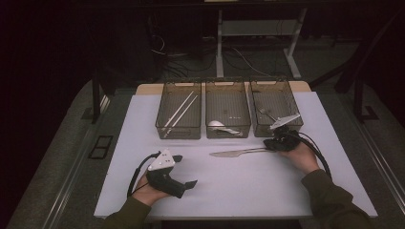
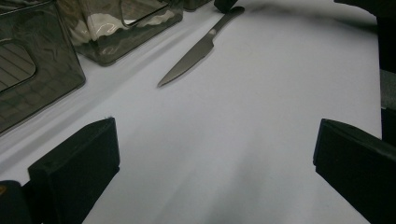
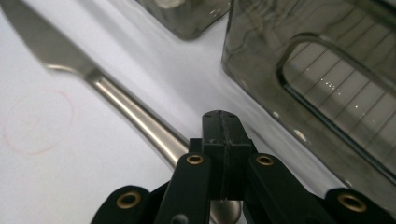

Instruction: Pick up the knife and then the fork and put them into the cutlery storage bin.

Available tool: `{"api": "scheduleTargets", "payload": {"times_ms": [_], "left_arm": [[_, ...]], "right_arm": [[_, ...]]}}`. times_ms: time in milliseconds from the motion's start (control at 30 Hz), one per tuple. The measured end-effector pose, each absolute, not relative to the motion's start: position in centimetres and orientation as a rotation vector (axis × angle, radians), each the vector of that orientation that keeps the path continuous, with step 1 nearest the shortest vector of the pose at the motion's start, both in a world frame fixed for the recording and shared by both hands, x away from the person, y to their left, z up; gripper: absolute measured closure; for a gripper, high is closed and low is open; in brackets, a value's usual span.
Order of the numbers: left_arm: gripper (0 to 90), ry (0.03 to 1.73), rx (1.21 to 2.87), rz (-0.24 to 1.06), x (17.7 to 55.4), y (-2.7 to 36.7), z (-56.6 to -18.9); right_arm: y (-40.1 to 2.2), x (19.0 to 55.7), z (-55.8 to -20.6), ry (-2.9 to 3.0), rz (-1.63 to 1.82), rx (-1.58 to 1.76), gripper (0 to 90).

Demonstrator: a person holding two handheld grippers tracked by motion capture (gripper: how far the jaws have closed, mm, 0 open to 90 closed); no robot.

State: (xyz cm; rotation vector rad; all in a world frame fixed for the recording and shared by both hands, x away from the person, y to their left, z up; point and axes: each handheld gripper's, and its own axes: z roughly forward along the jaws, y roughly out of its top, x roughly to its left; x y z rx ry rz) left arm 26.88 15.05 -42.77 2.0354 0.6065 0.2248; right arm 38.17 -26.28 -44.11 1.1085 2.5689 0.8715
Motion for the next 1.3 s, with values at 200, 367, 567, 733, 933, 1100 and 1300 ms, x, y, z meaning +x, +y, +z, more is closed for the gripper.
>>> {"api": "scheduleTargets", "payload": {"times_ms": [200,367,567,733,933,1100,1300], "left_arm": [[0.0,0.605,2.035,0.225,26.9,15.0,-42.8],[0.0,0.603,2.035,0.226,26.9,15.1,-42.8],[0.0,0.6,2.036,0.228,26.8,15.1,-42.7],[0.0,0.598,2.037,0.228,26.8,15.1,-42.7],[0.0,0.597,2.041,0.229,26.8,15.0,-42.7],[0.0,0.599,2.036,0.228,26.9,15.0,-42.7],[0.0,0.596,2.033,0.227,26.8,15.0,-42.7]], "right_arm": [[-26.4,37.7,-43.9,2.61,0.857,1.075,89.7],[-26.4,37.2,-43.8,2.658,0.852,1.052,89.7],[-26.2,36.1,-43.5,2.731,0.83,0.996,89.7],[-26.1,35.4,-43.2,2.786,0.803,0.949,89.7],[-24.6,36.4,-42.1,2.883,0.688,0.866,80.6],[-21.6,37.3,-41.5,2.938,0.555,0.754,74.0],[-18.6,38.3,-41.2,2.978,0.435,0.696,73.0]]}}
